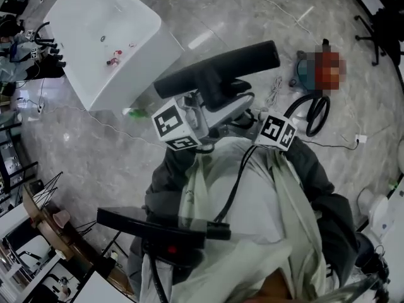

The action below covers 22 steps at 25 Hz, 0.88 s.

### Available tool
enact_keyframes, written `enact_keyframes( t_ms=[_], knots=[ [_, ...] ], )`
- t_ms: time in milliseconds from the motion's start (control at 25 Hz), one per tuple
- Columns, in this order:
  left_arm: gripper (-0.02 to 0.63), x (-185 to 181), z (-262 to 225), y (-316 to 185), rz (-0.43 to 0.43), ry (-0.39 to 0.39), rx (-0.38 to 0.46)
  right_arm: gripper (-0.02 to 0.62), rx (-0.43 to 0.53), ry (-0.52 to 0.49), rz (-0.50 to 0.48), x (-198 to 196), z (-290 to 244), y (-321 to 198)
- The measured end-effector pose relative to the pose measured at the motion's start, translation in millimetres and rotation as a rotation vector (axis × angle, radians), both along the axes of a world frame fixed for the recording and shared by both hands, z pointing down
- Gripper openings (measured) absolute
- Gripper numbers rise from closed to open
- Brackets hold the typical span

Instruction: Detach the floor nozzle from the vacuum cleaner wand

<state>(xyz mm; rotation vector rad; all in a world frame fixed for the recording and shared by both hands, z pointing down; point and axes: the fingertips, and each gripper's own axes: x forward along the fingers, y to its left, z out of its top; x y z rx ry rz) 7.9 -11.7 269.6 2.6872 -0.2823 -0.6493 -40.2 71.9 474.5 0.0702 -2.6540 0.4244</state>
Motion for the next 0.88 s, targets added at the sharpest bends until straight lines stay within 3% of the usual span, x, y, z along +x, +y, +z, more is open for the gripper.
enact_keyframes(
  t_ms=[160,240,280,320,400,560,640,720,800,880],
  knots=[
    [0.077,-21,25,-44,-0.367,-0.128,-0.233,0.038,0.115,0.169,0.333,0,11,-37],
    [0.077,-38,44,-62,-0.534,-0.185,-0.372,0.038,0.157,0.269,0.422,3,20,-49],
    [0.077,-44,50,-66,-0.571,-0.195,-0.408,0.038,0.162,0.298,0.432,4,23,-51],
    [0.077,-45,51,-66,-0.567,-0.196,-0.411,0.038,0.162,0.305,0.424,3,25,-50],
    [0.075,-33,41,-54,-0.455,-0.177,-0.331,0.039,0.152,0.259,0.360,2,22,-43],
    [0.074,-2,0,7,-0.011,-0.047,0.025,0.041,0.048,0.048,0.012,-2,0,2],
    [0.077,4,-8,24,0.108,-0.008,0.112,0.041,0.006,0.000,-0.085,0,-5,16],
    [0.077,2,0,10,0.058,-0.005,0.044,0.040,0.001,0.014,-0.021,0,0,7],
    [0.075,-7,17,-19,-0.105,-0.040,-0.102,0.039,0.033,0.081,0.155,-1,12,-15],
    [0.075,-21,39,-47,-0.317,-0.127,-0.267,0.038,0.089,0.179,0.331,-1,25,-35]
  ],
)
